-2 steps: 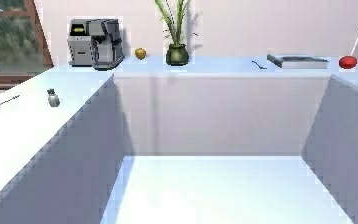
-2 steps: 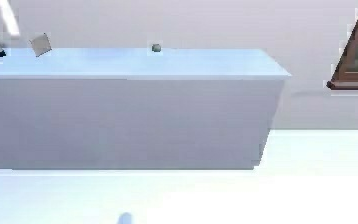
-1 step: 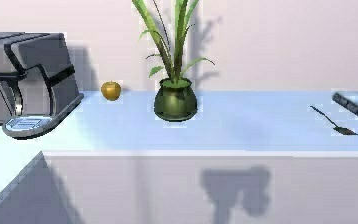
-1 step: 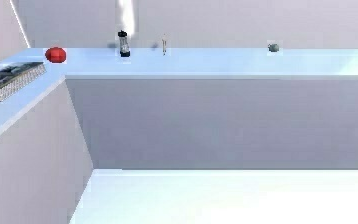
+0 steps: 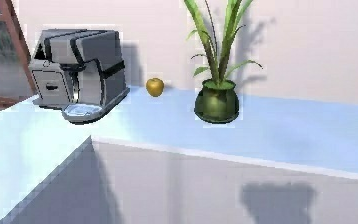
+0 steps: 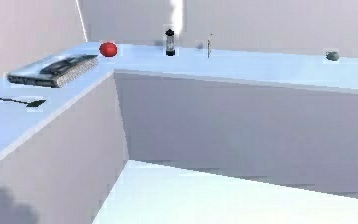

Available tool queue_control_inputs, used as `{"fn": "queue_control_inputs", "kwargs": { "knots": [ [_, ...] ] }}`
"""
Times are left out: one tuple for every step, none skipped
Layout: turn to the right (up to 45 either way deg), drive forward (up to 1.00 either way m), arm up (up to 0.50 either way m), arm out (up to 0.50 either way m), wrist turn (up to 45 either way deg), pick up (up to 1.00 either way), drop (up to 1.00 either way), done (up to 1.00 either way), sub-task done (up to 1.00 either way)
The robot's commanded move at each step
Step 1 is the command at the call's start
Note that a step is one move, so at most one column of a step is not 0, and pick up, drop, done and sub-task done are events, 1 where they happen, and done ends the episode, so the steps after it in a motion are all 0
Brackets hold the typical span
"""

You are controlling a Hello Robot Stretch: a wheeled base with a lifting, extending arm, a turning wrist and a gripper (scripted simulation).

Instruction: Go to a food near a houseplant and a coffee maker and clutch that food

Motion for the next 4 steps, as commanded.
{"fn": "queue_control_inputs", "kwargs": {
  "knots": [
    [0.0, 0.10, 0.00, 0.00, 0.0, 0.00, 0.00, 0.00, 0.00],
    [12.0, 0.00, 0.00, 0.00, 0.0, 0.00, 0.00, 0.00, 0.00],
    [0.0, 0.05, 0.00, 0.00, 0.0, 0.00, 0.00, 0.00, 0.00],
    [-45.0, 0.00, 0.00, 0.00, 0.0, 0.00, 0.00, 0.00, 0.00]
  ]
}}
